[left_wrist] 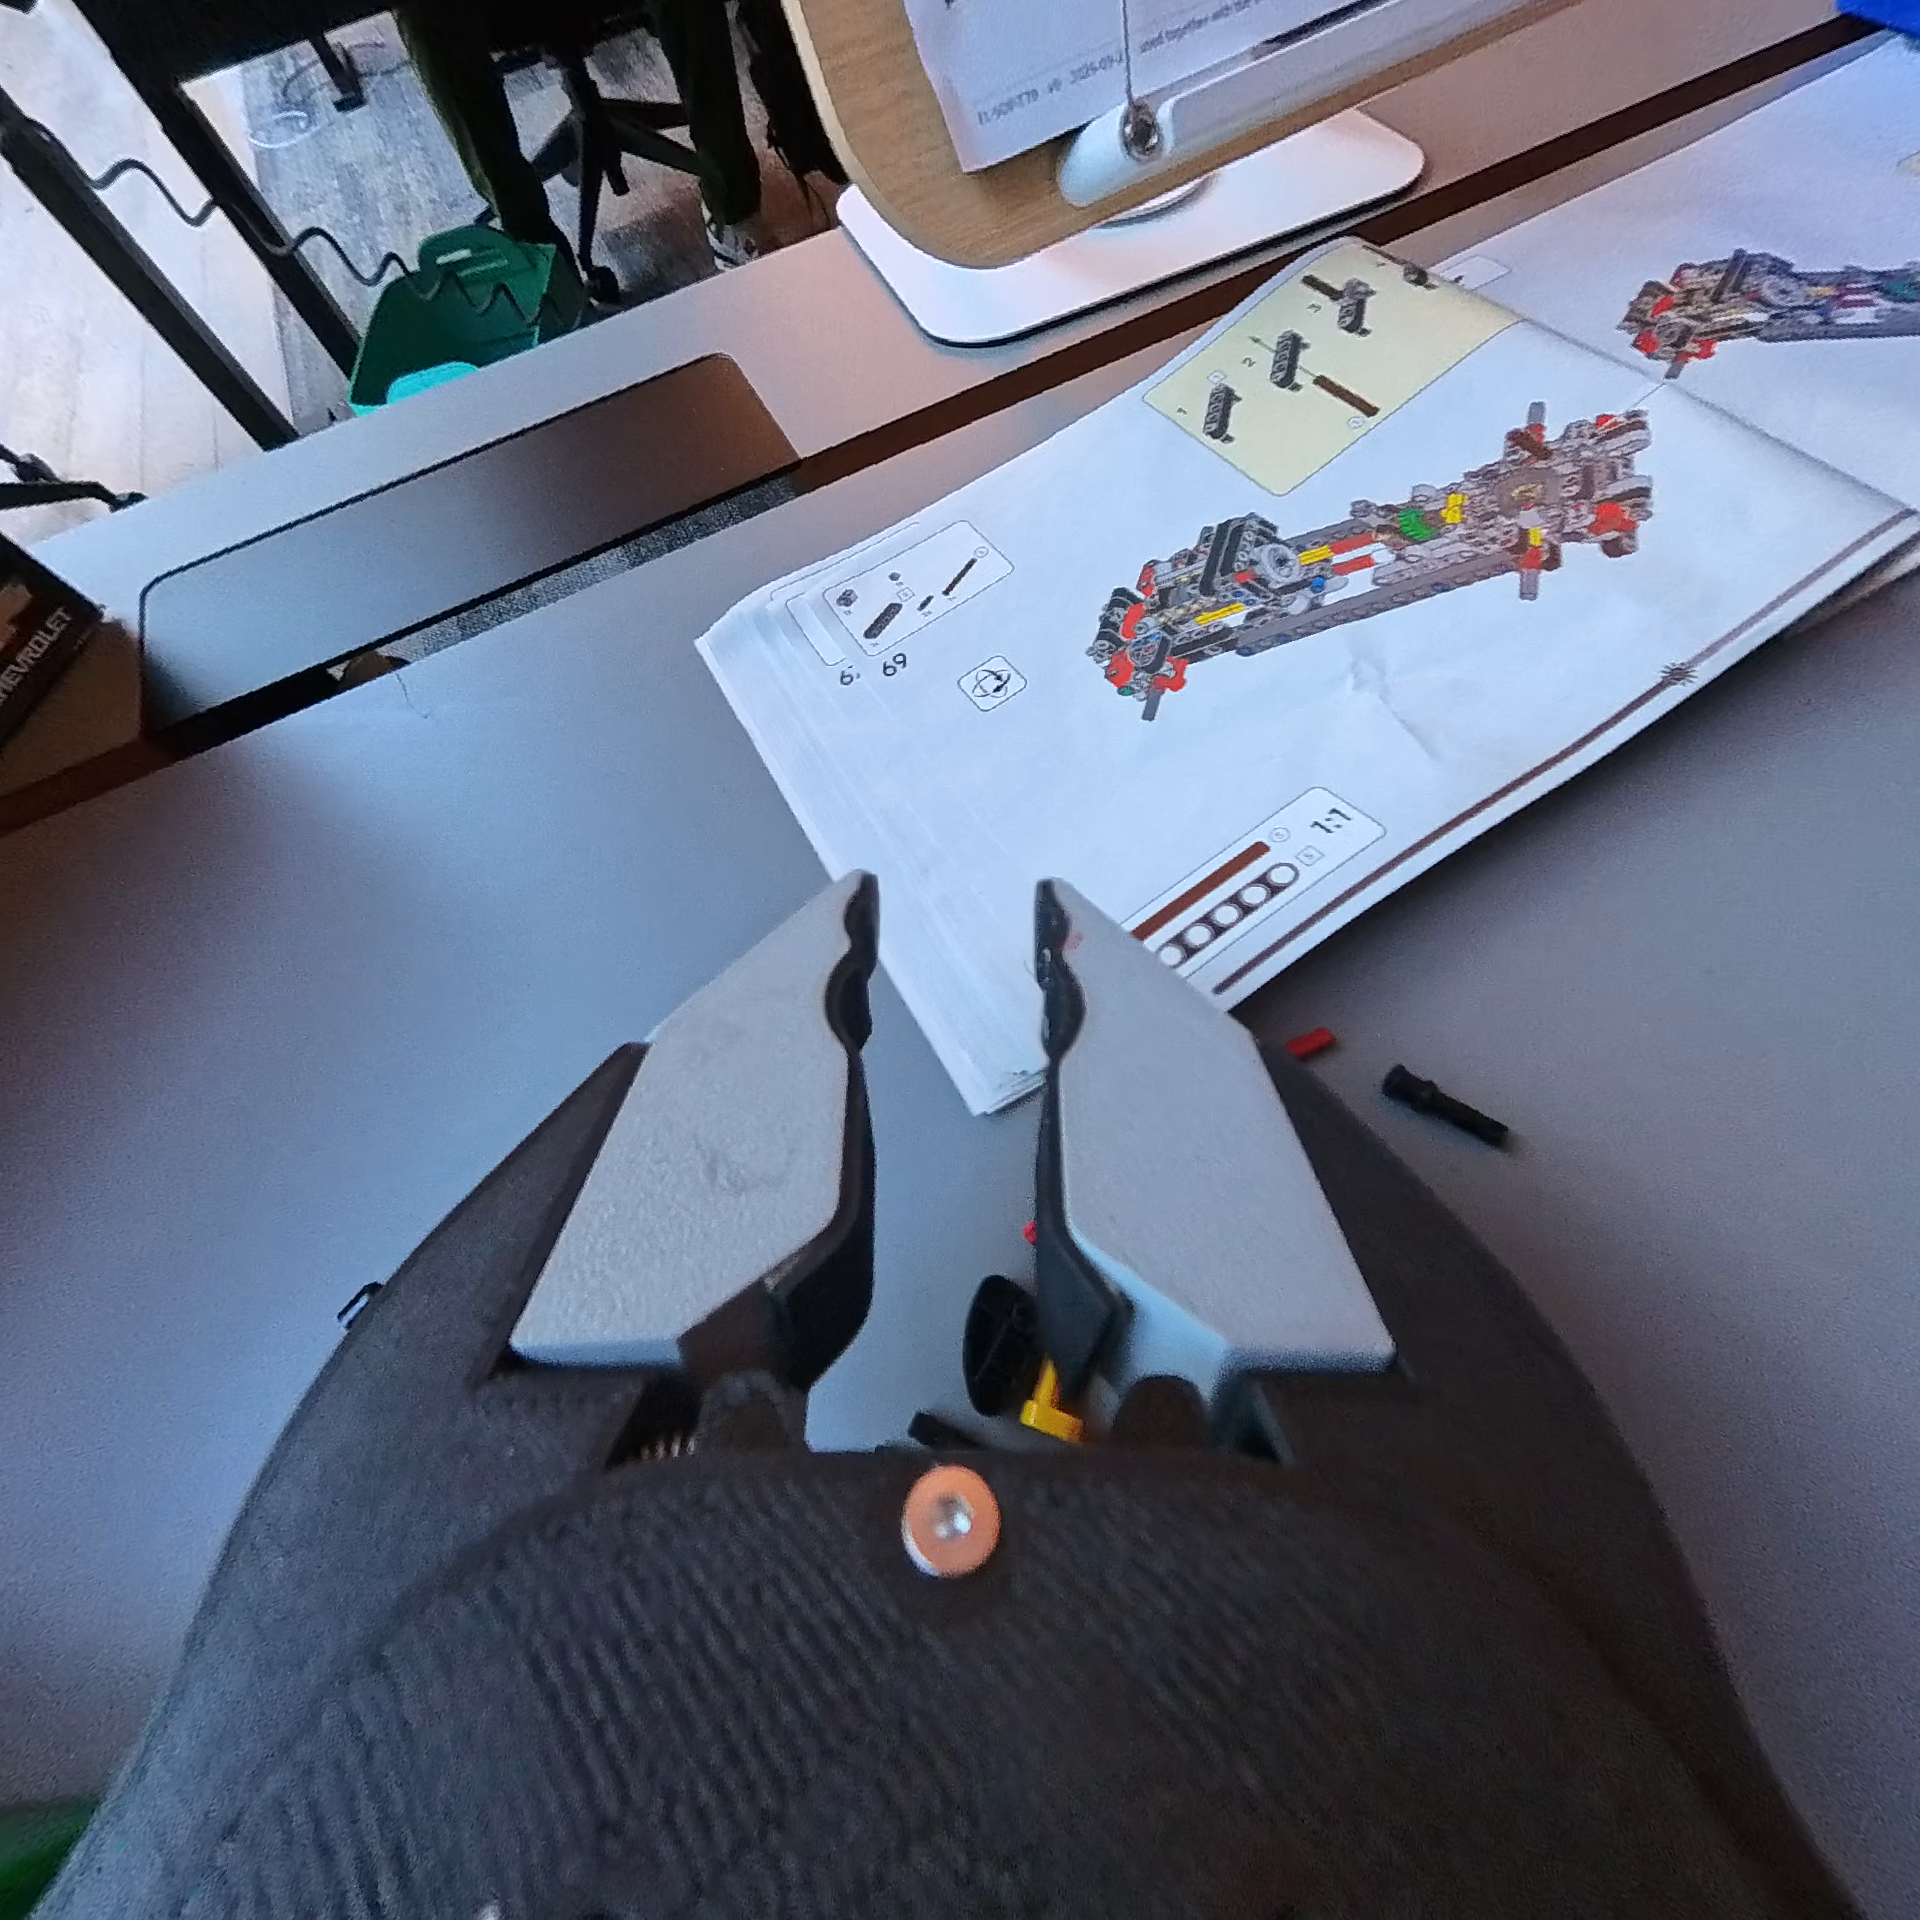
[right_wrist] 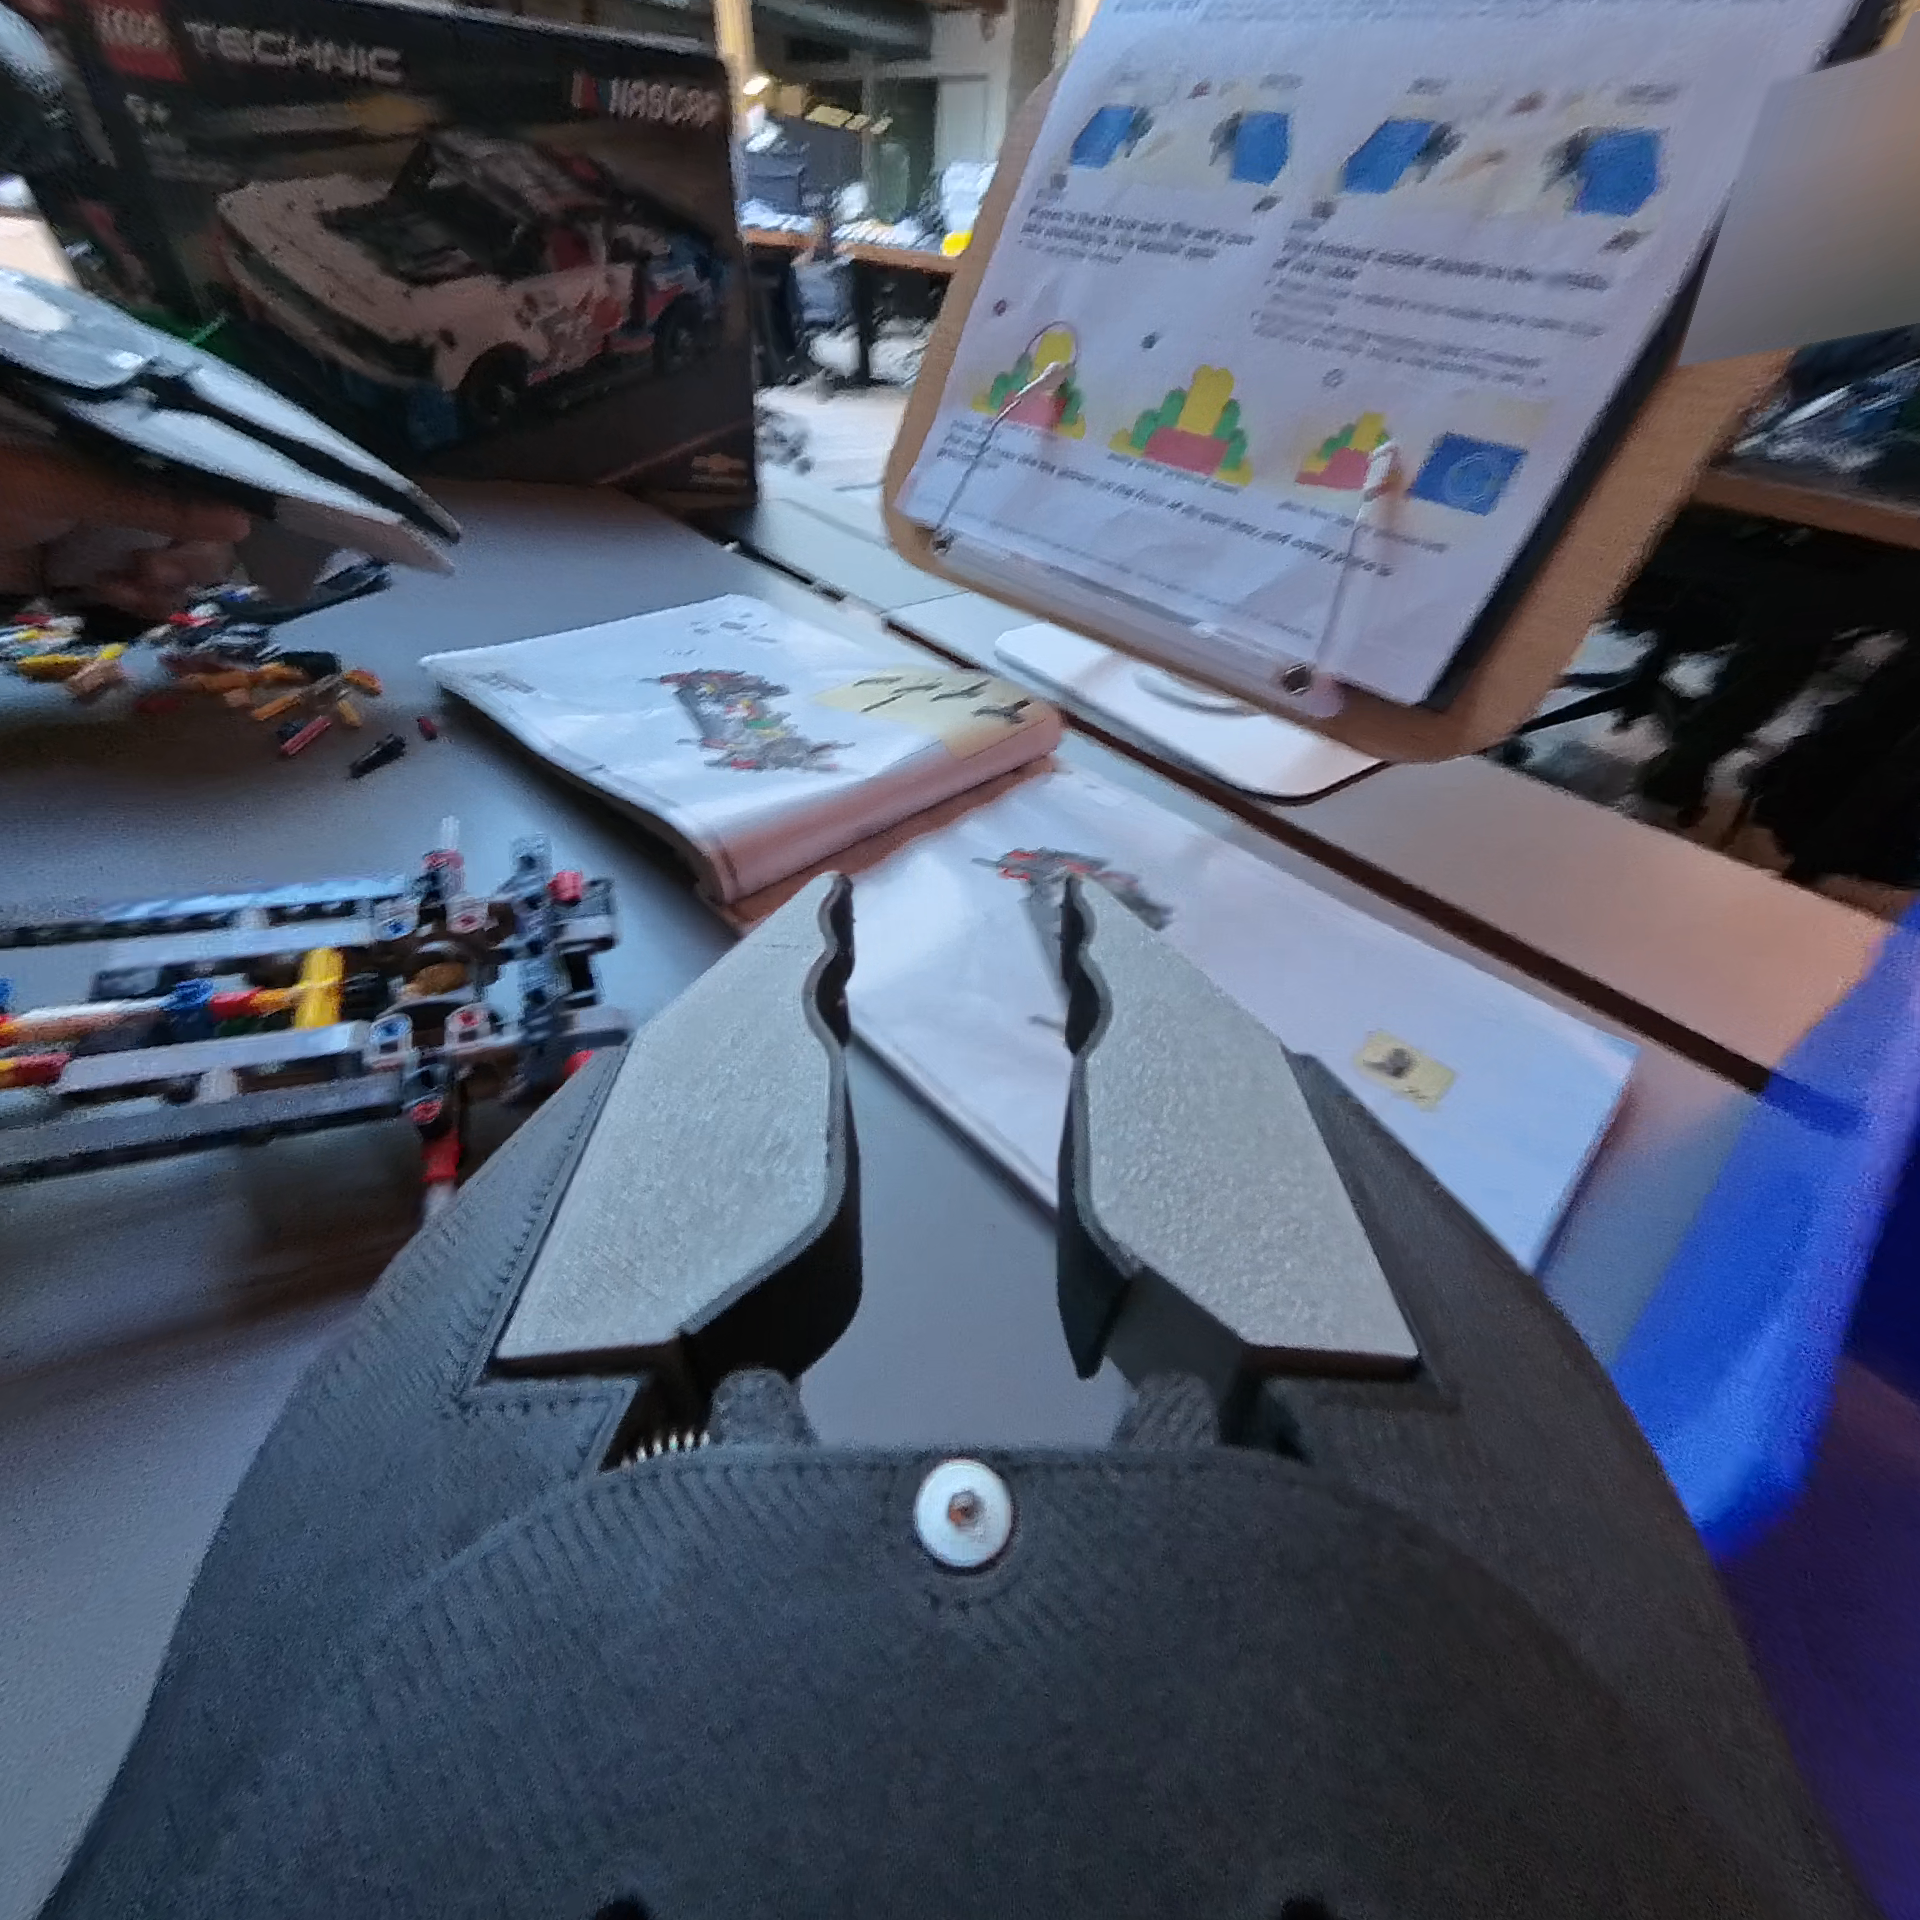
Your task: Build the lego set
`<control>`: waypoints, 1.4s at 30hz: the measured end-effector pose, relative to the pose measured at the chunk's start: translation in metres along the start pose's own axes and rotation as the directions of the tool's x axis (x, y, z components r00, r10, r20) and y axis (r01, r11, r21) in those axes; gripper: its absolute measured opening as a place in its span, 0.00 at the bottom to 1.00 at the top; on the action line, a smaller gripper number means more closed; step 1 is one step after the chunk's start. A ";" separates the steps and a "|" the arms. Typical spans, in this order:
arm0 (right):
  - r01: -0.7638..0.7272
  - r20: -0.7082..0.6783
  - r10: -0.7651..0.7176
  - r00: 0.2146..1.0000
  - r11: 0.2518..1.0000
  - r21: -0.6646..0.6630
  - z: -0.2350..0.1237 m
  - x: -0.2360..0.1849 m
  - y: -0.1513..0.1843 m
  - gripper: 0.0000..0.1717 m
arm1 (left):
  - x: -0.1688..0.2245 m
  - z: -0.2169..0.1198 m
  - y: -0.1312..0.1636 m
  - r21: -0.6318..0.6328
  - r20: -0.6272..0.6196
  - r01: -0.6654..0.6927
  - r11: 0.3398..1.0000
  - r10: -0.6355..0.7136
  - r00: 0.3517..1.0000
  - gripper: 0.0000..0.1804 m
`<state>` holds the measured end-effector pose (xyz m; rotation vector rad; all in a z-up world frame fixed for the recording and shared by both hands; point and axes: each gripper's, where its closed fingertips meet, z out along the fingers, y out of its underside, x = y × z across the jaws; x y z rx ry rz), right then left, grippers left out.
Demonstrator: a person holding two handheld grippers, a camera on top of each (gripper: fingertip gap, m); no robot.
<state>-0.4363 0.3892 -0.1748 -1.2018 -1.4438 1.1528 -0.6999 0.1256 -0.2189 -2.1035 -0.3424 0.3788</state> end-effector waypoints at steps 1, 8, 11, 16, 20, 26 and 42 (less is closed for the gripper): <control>-0.022 0.047 0.024 0.999 0.999 -0.035 0.002 -0.006 0.004 0.22 | 0.003 -0.001 -0.002 0.005 -0.019 0.001 1.000 -0.001 1.000 0.15; -0.223 0.352 0.297 0.887 0.946 -0.236 0.010 -0.055 0.005 0.22 | 0.107 -0.060 0.000 -0.148 -0.473 0.112 0.983 -0.170 0.865 0.24; -0.203 0.411 0.362 0.837 0.902 -0.381 0.023 -0.068 0.016 0.25 | 0.167 -0.116 0.016 -0.251 -0.607 0.096 0.963 -0.234 0.759 0.31; -0.109 0.494 0.540 0.682 0.742 -0.662 0.043 -0.092 0.039 0.31 | 0.256 -0.175 0.049 -0.389 -0.654 0.243 0.889 -0.452 0.606 0.38; -0.049 0.441 0.717 0.540 0.550 -0.834 0.044 -0.109 0.056 0.30 | 0.305 -0.168 0.066 -0.461 -0.618 0.366 0.808 -0.589 0.520 0.39; -0.077 0.439 0.764 0.473 0.532 -0.843 0.033 -0.129 0.060 0.20 | 0.311 -0.136 0.065 -0.373 -0.573 0.412 0.831 -0.556 0.602 0.32; -0.028 0.828 0.343 0.443 0.929 -0.370 -0.049 -0.149 0.011 0.31 | 0.191 -0.150 0.066 -0.052 0.031 -0.993 0.104 0.994 0.103 0.26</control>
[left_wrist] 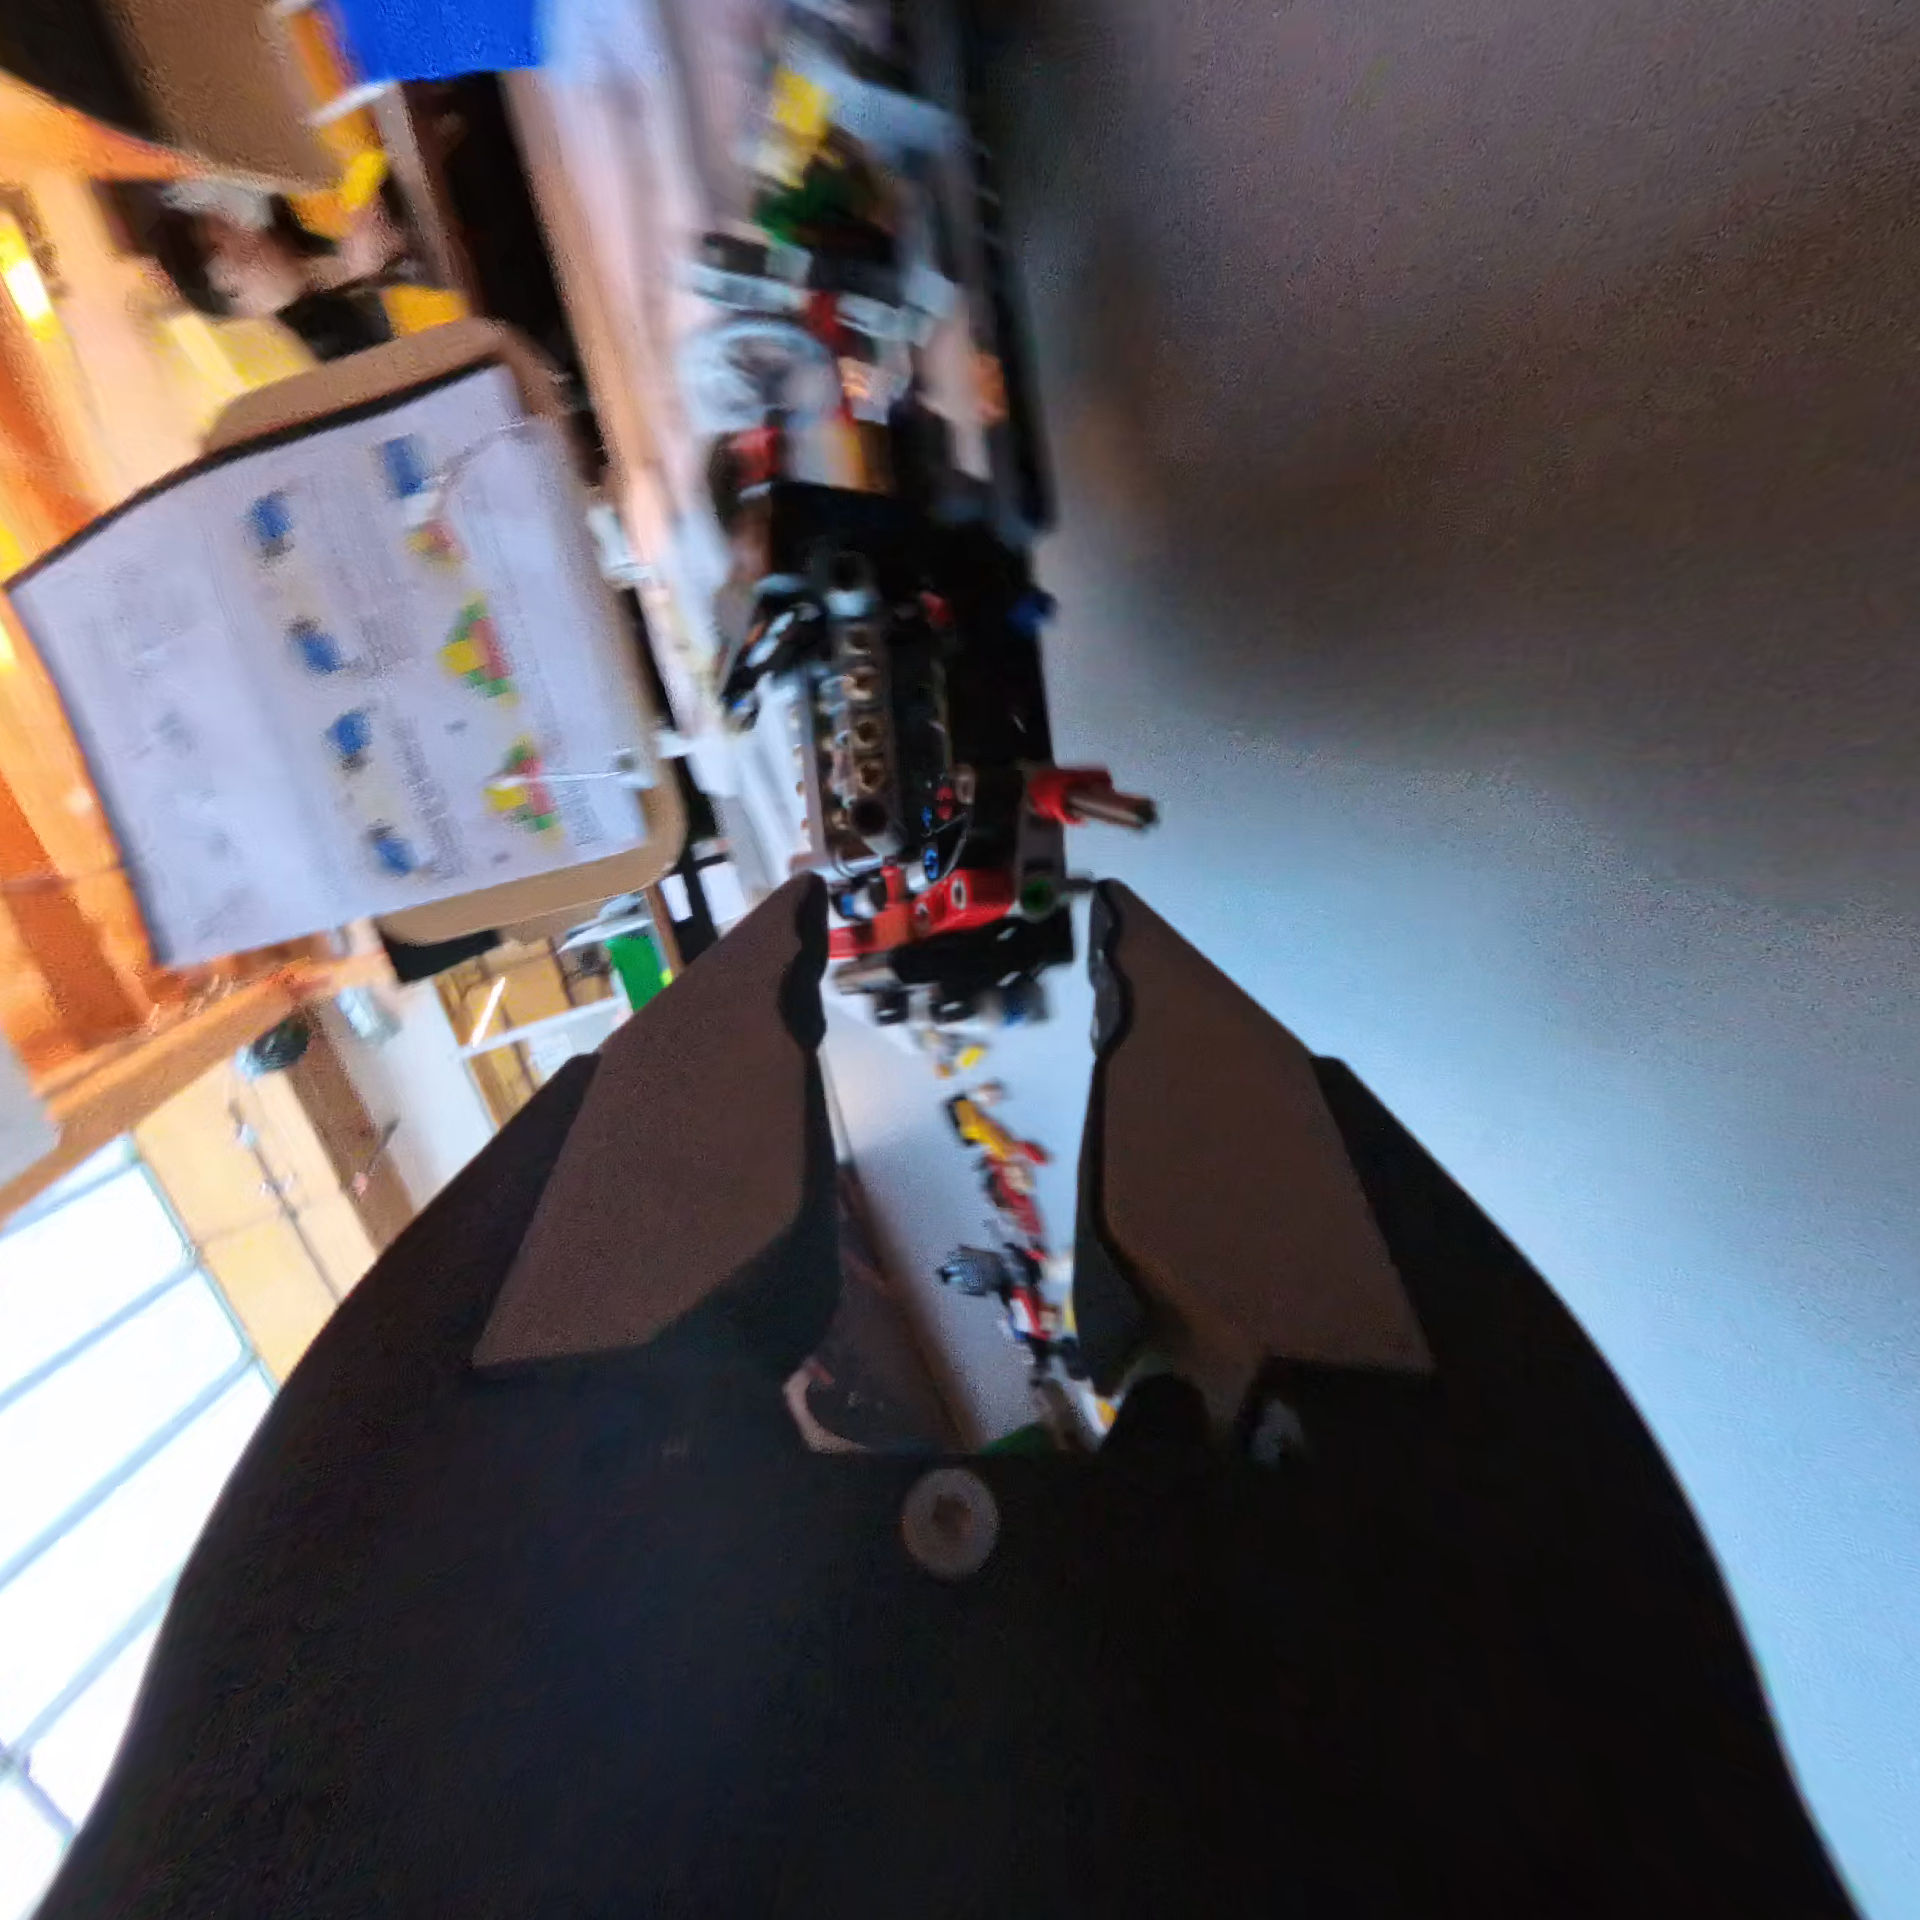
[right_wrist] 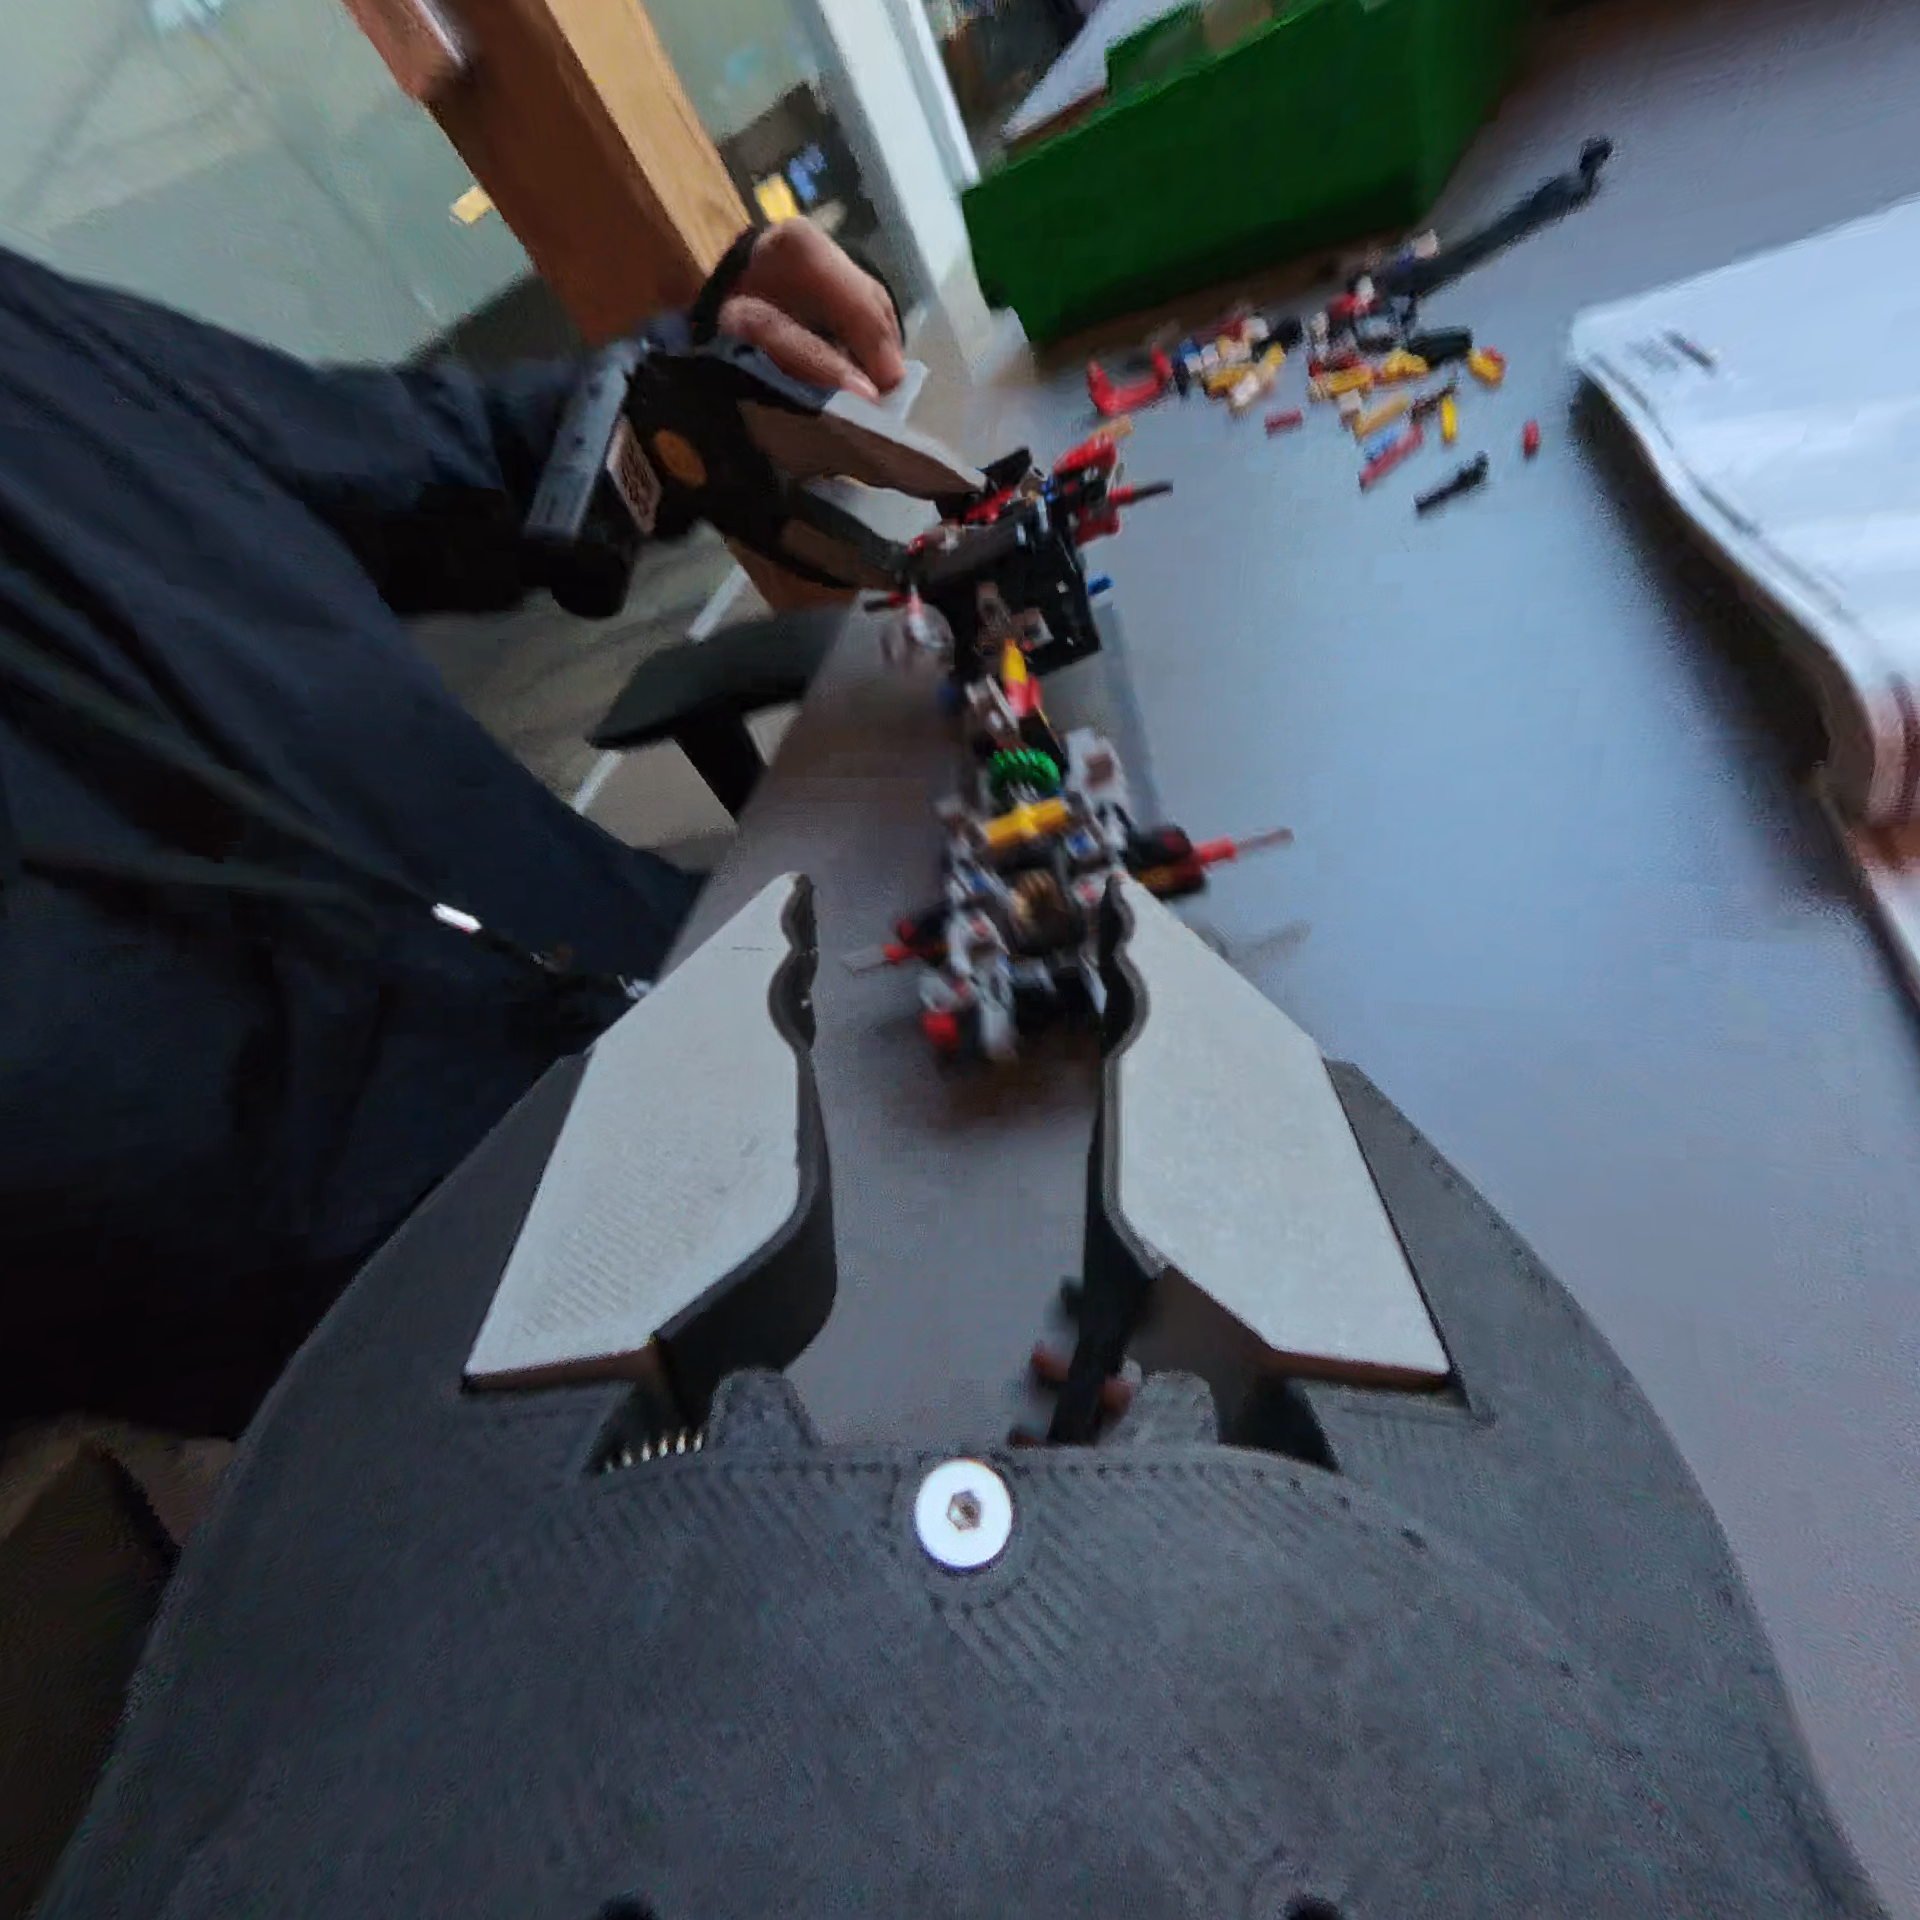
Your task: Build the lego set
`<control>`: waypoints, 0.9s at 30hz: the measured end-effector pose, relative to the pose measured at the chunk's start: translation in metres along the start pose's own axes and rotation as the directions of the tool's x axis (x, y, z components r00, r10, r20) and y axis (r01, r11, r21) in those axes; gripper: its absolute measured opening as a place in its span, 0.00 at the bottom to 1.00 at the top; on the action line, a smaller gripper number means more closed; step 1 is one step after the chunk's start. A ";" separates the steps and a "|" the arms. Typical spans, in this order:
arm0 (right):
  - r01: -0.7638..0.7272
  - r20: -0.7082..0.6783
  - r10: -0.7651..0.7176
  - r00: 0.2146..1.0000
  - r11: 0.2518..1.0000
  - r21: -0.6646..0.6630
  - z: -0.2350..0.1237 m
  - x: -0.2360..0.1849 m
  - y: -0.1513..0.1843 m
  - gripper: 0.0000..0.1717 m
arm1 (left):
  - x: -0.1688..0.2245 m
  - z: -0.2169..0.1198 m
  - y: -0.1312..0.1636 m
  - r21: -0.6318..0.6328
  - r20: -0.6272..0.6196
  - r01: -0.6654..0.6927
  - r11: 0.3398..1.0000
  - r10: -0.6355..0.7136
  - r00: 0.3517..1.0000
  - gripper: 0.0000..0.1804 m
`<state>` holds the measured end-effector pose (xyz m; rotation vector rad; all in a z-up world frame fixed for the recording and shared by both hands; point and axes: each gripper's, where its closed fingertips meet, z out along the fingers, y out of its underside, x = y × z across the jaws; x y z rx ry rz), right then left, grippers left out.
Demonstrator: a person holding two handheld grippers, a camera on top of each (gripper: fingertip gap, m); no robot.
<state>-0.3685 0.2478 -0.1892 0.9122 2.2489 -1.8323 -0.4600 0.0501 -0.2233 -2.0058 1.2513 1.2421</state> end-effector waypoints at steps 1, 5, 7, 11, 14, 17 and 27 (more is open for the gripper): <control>-0.003 -0.046 0.002 0.999 1.000 -0.018 -0.005 0.001 0.011 0.32 | 0.025 0.000 0.003 0.005 -0.070 -0.005 1.000 0.005 0.998 0.26; -0.090 -0.151 0.084 0.985 0.996 -0.029 -0.024 -0.003 0.035 0.32 | 0.024 -0.020 0.014 0.057 -0.054 0.277 0.959 -0.274 0.960 0.19; -0.078 -0.224 0.065 0.972 0.996 -0.049 -0.028 -0.002 0.040 0.32 | 0.006 -0.038 0.018 0.094 -0.062 0.443 0.891 -0.439 0.896 0.20; -0.011 -0.326 -0.003 0.945 0.999 -0.040 -0.029 0.001 0.028 0.31 | -0.008 -0.060 0.033 0.123 -0.172 0.672 0.730 -0.652 0.739 0.26; 0.025 -0.364 -0.026 0.931 1.000 -0.007 -0.024 0.007 0.014 0.31 | -0.003 -0.050 0.052 0.048 -0.197 0.807 0.589 -0.786 0.586 0.28; 0.049 -0.378 -0.039 0.925 0.999 0.016 -0.018 0.012 0.008 0.31 | 0.020 -0.034 0.056 -0.083 -0.249 0.863 0.499 -0.849 0.467 0.31; 0.098 -0.413 -0.096 0.906 0.995 -0.016 -0.015 0.009 0.022 0.30 | 0.035 0.007 0.021 -0.186 -0.377 0.878 0.440 -0.858 0.350 0.27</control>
